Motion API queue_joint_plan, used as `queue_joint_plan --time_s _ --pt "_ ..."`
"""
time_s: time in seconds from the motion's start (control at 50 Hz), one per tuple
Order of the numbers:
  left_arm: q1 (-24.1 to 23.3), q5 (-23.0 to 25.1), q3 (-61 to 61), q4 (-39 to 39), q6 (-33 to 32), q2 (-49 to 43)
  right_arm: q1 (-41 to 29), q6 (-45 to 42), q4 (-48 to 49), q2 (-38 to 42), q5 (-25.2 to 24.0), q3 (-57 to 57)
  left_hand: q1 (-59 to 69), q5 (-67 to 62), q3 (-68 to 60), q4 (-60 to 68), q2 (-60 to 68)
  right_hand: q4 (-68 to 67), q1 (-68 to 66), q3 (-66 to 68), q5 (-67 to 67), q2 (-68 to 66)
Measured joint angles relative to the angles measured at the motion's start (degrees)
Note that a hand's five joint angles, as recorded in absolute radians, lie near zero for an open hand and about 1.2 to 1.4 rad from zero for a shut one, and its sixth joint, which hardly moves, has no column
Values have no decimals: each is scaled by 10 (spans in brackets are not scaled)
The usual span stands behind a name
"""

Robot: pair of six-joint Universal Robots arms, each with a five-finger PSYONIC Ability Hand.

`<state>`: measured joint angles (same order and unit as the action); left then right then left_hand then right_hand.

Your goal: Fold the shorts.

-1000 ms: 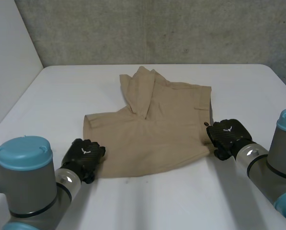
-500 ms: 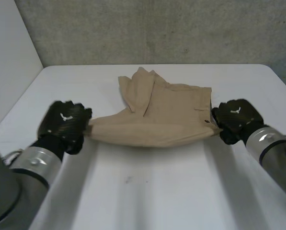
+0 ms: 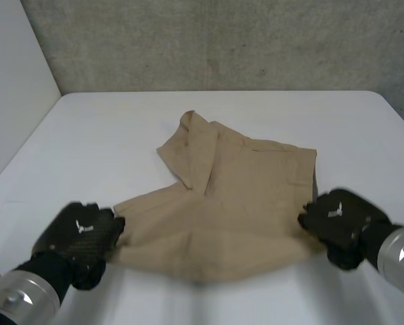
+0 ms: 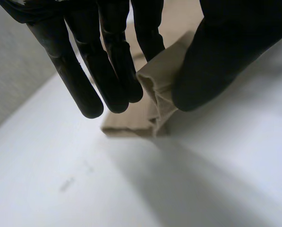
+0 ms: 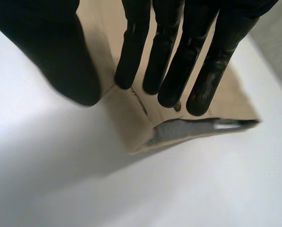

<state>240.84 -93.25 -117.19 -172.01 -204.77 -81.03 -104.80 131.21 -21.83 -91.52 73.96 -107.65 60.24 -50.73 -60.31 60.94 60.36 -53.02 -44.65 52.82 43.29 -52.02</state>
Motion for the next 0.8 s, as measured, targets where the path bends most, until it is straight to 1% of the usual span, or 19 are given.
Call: queue_joint_plan --time_s 0.02,0.04,0.06,0.08,0.12,0.16,0.18,0.24,0.36,0.38,0.44,0.48,0.5,0.54,0.64,0.68,0.72,0.76,0.8 --pt "0 0 -2 3 -1 -4 0 -11 -5 1 0 -5 -23 21 17 -22 -26 44 34 -49 -41 42" --pt "0 1 -3 6 -1 -7 0 -19 -8 2 1 -8 -151 135 130 -137 -141 70 55 -70 -67 69" --pt "-1 1 -3 12 -2 -13 0 -35 -14 5 1 -13 -234 210 204 -213 -207 70 55 -70 -67 69" --pt "-1 2 -2 15 -3 -16 1 -42 -16 6 1 -13 -234 210 204 -213 -207 161 128 -159 -159 150" --pt "-2 3 6 21 -5 -21 4 -50 -18 8 0 -10 -271 273 264 -273 -266 221 175 -220 -220 209" --pt "-3 3 14 23 -6 -22 6 -51 -18 9 -1 -6 -280 284 279 -285 -280 231 184 -230 -230 222" --pt "-3 4 31 24 -6 -24 10 -49 -15 9 -1 3 -334 336 328 -336 -330 277 222 -275 -276 269" --pt "-2 6 70 17 -7 -37 16 -33 -4 10 -3 18 -403 417 405 -417 -408 318 256 -310 -319 297" --pt "2 19 139 -22 -7 -96 21 7 27 12 -8 31 -404 423 411 -422 -415 319 256 -311 -320 297" --pt "3 26 170 -49 -7 -138 21 18 39 17 -8 32 -404 423 411 -422 -415 319 256 -311 -320 297" --pt "4 34 208 -83 -9 -194 20 27 51 26 -9 32 -402 416 410 -420 -410 319 256 -311 -320 297" --pt "3 42 267 -125 -13 -275 20 33 65 39 -8 28 -399 400 399 -406 -397 319 256 -311 -320 297" --pt "3 42 267 -125 -13 -275 20 33 65 39 -8 28 -399 400 399 -406 -397 319 256 -311 -320 297" --pt "3 47 331 -154 -17 -351 19 35 79 50 -8 24 -399 393 390 -398 -391 319 256 -311 -320 297" --pt "5 70 466 -173 -22 -474 19 44 104 70 -5 15 -377 377 375 -381 -376 319 256 -311 -320 297" --pt "7 82 498 -173 -23 -499 19 48 109 74 -5 14 -366 367 365 -371 -367 319 256 -311 -320 297" --pt "12 113 559 -171 -22 -546 20 55 118 81 -4 10 -339 343 341 -346 -343 319 256 -311 -320 297" --pt "15 125 580 -170 -22 -561 20 57 120 82 -3 9 -330 335 332 -338 -334 319 256 -311 -320 297" --pt "22 154 627 -165 -21 -596 22 61 126 86 -3 5 -314 319 317 -320 -318 319 256 -311 -320 297"
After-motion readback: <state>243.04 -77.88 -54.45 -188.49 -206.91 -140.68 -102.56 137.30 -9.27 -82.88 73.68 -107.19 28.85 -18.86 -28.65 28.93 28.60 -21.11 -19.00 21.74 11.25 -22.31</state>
